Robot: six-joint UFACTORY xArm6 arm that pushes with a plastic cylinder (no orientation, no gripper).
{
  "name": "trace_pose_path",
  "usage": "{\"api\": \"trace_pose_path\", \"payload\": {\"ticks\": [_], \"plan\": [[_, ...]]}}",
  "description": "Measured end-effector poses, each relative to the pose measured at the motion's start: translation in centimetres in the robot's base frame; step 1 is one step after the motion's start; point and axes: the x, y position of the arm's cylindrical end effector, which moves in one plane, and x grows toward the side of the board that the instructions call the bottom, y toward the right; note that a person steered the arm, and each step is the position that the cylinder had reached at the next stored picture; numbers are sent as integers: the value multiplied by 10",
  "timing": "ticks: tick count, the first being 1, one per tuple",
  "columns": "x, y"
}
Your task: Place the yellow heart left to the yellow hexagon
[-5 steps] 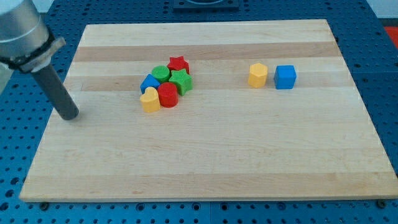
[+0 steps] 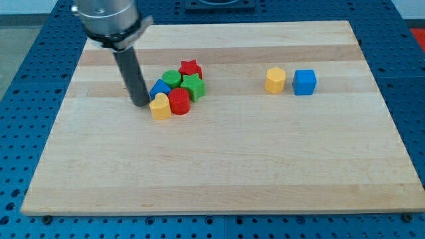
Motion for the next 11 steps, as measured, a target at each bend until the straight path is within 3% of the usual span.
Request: {"api": "trace_pose_path", "payload": {"ticks": [1, 4, 6, 11], "plan": [[4, 8], [73, 44], [123, 18], [78, 91]]}}
